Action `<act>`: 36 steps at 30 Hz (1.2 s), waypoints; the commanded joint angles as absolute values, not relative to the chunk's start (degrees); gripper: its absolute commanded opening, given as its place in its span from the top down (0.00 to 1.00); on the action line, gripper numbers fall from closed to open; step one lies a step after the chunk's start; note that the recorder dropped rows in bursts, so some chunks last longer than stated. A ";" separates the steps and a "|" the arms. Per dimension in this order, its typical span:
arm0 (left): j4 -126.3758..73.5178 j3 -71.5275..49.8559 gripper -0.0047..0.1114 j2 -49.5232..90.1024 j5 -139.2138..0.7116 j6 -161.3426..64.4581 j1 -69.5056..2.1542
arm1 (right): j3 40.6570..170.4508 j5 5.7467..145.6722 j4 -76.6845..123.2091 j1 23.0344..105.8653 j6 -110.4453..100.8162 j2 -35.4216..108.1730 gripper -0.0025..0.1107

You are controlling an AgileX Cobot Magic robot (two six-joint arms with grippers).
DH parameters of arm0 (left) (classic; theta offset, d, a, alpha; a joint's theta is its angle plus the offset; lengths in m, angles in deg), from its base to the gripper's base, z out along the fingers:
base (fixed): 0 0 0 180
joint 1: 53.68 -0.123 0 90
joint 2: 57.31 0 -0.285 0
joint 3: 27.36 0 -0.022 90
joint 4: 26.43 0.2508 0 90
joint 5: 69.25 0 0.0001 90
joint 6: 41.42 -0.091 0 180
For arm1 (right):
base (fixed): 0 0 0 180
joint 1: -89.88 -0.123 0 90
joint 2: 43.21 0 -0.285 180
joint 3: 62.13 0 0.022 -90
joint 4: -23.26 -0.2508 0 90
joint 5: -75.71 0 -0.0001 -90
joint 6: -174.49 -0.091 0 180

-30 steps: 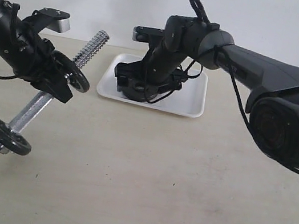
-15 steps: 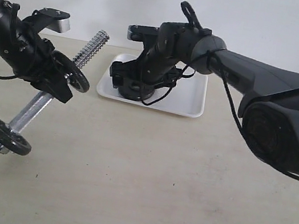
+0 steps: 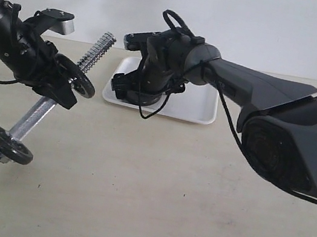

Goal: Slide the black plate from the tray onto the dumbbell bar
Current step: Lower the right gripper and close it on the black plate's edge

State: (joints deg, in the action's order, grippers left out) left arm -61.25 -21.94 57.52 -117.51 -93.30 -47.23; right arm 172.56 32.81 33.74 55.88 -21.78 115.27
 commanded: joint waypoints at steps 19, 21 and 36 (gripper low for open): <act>-66.03 -23.44 0.92 53.68 -118.27 -93.32 -47.31 | 172.19 30.31 33.20 56.13 -24.74 117.20 0.09; -66.03 -23.44 0.92 53.68 -118.27 -93.32 -47.31 | 172.19 29.20 32.89 56.13 -24.87 117.20 0.23; -66.03 -23.44 0.92 53.68 -118.38 -93.32 -47.31 | 172.19 18.42 39.94 56.23 -24.87 117.20 0.92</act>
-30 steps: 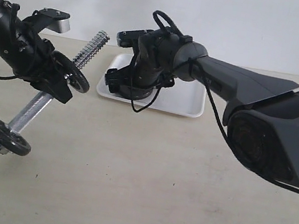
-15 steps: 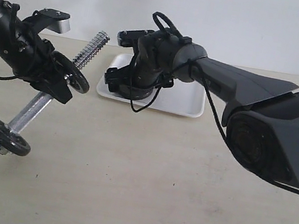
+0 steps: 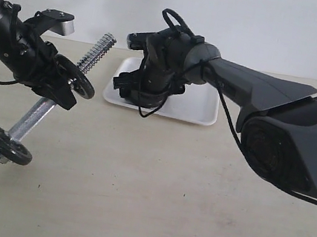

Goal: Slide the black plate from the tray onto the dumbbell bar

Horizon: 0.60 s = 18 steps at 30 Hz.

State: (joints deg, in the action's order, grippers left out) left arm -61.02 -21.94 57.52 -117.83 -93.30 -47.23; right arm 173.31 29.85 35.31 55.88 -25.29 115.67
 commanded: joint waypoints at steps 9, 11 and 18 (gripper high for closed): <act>-66.03 -23.44 0.92 53.68 -118.38 -93.32 -47.31 | 172.19 11.57 43.41 56.23 -21.77 117.20 0.93; -66.03 -23.44 0.92 53.68 -118.38 -93.32 -47.31 | 172.19 9.98 42.92 56.23 -20.52 117.20 0.98; -66.03 -23.44 0.92 53.68 -118.38 -93.32 -47.31 | 172.19 7.25 40.63 56.23 -15.45 117.20 0.98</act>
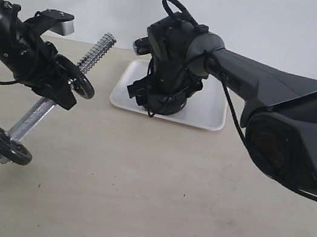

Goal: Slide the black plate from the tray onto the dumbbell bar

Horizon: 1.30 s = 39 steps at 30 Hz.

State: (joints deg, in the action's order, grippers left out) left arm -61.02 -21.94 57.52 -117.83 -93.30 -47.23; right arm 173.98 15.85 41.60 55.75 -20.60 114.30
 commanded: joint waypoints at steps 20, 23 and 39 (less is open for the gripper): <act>-64.97 -23.44 0.92 53.68 -119.37 -93.32 -47.31 | 171.96 5.75 28.46 56.23 -4.57 117.20 0.98; -64.97 -23.44 0.92 53.68 -119.64 -93.32 -47.31 | 171.96 5.75 28.46 56.23 -4.57 117.20 0.98; -64.97 -23.44 0.92 53.68 -119.77 -93.32 -47.31 | 171.96 5.75 32.55 56.23 -4.57 120.56 0.98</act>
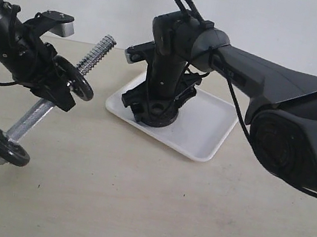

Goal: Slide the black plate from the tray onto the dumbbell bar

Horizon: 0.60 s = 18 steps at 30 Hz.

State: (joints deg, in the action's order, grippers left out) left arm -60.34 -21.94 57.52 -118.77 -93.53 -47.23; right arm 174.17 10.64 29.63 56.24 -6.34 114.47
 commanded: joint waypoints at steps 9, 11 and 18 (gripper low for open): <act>-64.97 -23.44 0.92 53.68 -119.87 -93.32 -47.31 | 171.96 5.75 32.31 56.23 -3.51 121.09 0.46; -64.97 -23.44 0.92 53.68 -119.87 -93.32 -47.31 | 171.96 5.75 33.52 56.23 -5.01 121.09 0.34; -64.83 -23.44 0.92 53.68 -119.64 -93.32 -47.31 | 171.96 5.75 34.94 56.23 -5.51 121.09 0.48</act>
State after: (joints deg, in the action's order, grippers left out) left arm -60.34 -21.94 57.52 -119.08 -93.53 -47.23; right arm 174.74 10.34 30.28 56.24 -6.78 114.93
